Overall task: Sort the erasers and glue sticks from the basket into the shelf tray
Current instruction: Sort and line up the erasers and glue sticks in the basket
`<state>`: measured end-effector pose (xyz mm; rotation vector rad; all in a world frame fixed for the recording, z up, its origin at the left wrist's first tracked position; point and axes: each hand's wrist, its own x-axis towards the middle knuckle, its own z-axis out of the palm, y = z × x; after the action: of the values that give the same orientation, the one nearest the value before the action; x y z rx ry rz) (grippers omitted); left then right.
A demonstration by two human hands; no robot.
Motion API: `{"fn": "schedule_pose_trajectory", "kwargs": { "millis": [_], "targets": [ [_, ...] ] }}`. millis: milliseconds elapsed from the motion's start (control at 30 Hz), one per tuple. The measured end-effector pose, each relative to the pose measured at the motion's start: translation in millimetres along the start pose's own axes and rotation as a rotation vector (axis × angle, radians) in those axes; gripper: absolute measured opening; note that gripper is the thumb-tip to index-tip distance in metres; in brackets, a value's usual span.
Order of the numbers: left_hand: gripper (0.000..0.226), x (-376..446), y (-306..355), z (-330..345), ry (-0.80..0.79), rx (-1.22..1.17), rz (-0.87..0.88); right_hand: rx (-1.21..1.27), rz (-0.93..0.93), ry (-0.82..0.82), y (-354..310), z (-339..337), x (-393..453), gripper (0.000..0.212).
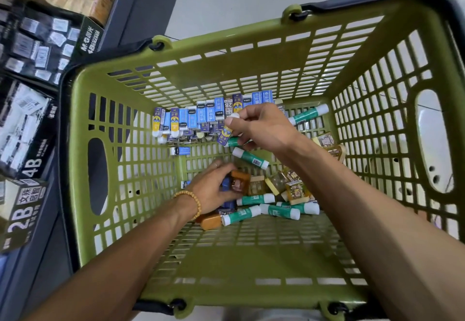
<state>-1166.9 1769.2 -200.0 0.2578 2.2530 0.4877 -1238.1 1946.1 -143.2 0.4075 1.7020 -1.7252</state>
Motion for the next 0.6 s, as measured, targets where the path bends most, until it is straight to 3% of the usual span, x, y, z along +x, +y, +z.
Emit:
{"fn": "schedule_pose_trajectory", "kwargs": {
  "millis": [200, 333, 433, 600],
  "targets": [
    [0.067, 1, -1, -5, -0.101, 0.111, 0.001, -0.017, 0.011, 0.003, 2, -1, 1, 0.020],
    [0.061, -3, -6, -11, -0.149, 0.091, 0.017, -0.020, 0.007, 0.011, 2, -1, 0, 0.020],
    [0.062, -4, -10, -9, -0.180, -0.055, -0.043, -0.014, -0.006, 0.015, 1, -1, -1, 0.020],
    [0.044, -4, -11, -5, -0.257, -0.139, -0.088, -0.008, -0.012, 0.020, 2, -3, -3, 0.021]
  ]
}}
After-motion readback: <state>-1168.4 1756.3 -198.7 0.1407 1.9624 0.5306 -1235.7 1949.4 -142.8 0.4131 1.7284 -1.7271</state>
